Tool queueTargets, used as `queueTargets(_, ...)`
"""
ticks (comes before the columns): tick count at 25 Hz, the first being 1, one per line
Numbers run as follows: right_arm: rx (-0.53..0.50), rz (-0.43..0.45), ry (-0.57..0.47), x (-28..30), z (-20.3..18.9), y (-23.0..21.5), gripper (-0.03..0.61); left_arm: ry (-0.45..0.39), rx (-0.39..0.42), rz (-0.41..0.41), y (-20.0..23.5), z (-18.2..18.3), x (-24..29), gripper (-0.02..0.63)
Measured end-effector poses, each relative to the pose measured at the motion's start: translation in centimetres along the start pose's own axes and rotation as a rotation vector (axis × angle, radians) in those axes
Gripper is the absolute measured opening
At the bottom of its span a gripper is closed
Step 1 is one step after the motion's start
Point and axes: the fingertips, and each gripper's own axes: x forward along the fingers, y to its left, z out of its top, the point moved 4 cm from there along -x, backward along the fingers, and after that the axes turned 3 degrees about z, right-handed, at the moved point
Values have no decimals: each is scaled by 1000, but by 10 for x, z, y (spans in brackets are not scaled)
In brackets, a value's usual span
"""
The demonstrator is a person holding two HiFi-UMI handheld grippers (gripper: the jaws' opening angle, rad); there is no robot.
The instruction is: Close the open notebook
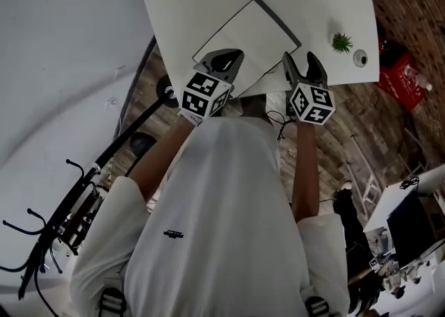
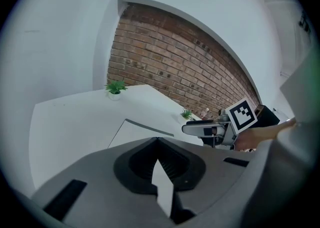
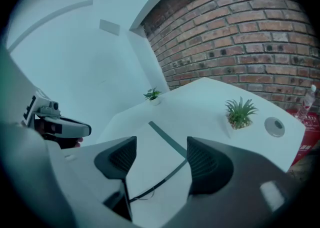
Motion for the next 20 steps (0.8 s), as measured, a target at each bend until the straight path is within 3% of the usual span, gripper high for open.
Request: queueTargets(20, 58, 51, 142, 55, -30, -36, 334, 229, -12, 83, 47, -69, 63, 9)
